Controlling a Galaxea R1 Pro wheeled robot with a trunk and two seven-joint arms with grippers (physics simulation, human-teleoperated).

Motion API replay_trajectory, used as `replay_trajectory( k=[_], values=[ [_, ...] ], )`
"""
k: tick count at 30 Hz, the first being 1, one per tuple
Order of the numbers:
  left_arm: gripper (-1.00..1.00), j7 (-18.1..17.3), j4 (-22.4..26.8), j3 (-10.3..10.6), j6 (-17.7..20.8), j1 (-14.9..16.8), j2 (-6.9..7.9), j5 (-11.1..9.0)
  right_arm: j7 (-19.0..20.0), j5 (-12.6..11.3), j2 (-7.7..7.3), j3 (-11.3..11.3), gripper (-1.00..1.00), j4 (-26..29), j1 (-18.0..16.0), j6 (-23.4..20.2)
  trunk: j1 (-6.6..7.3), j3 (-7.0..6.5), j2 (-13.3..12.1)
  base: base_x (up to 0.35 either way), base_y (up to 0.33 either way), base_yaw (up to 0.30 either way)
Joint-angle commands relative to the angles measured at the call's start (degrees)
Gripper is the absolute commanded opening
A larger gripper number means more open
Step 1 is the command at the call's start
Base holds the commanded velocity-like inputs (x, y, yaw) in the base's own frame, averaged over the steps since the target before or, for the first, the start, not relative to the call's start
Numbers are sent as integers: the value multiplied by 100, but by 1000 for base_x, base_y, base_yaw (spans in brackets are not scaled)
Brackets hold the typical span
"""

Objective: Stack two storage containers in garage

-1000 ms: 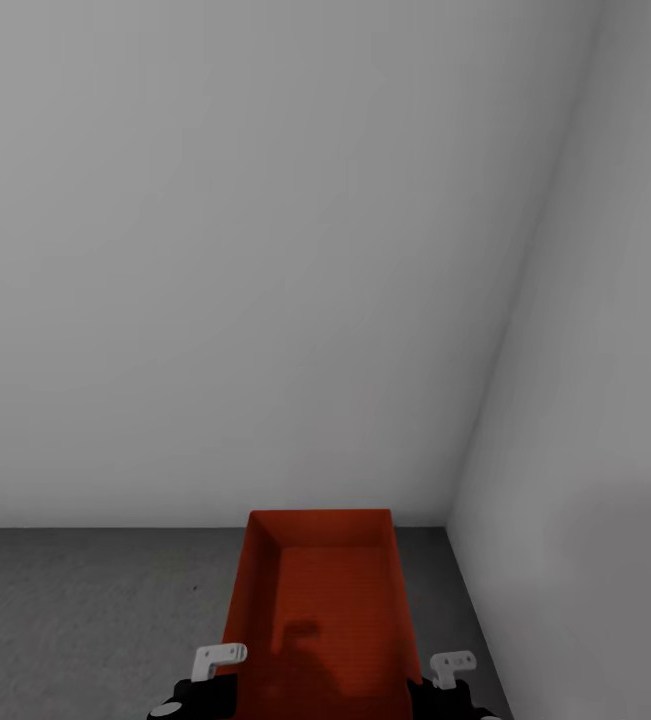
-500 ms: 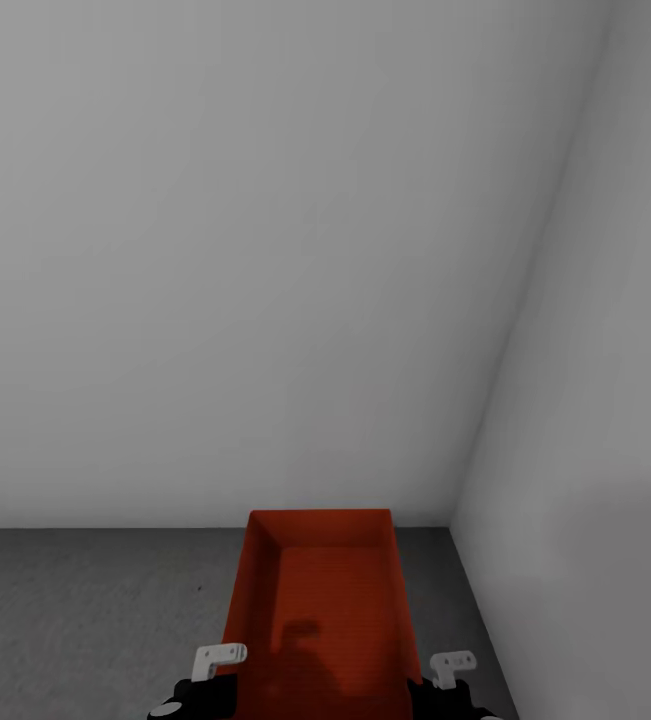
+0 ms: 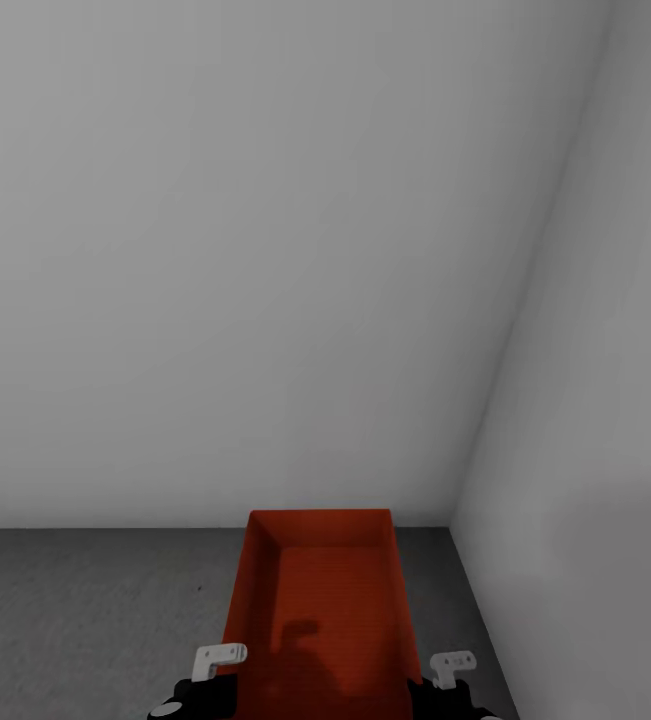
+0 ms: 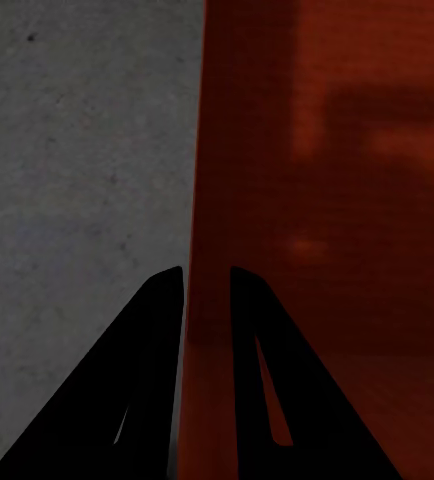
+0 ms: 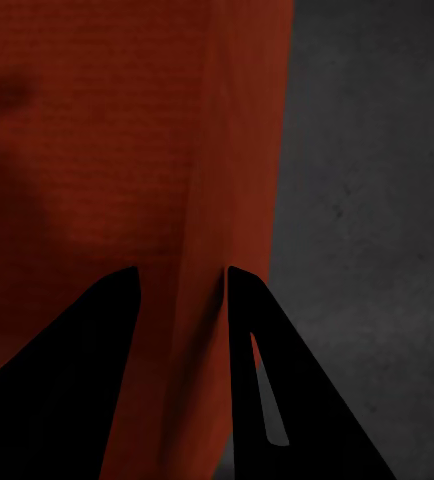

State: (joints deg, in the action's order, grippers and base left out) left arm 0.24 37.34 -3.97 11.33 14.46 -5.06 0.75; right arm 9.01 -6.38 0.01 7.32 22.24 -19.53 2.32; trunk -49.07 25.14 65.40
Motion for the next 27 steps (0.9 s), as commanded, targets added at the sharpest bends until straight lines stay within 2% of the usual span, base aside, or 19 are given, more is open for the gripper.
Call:
replay_trajectory(
  k=[1,7,27],
  values=[
    [-100,55,441,-86,-280,5,-11,118,124,-66,-1,84,-100,-18,2,23,0,7,4,0,0,0],
    [-100,55,441,-86,-280,5,-13,118,123,-67,-1,81,-100,-18,1,24,0,7,4,0,0,0],
    [-100,55,441,-86,-280,5,-13,119,118,-83,-1,77,-100,-27,2,24,-439,366,806,0,0,0]
  ],
)
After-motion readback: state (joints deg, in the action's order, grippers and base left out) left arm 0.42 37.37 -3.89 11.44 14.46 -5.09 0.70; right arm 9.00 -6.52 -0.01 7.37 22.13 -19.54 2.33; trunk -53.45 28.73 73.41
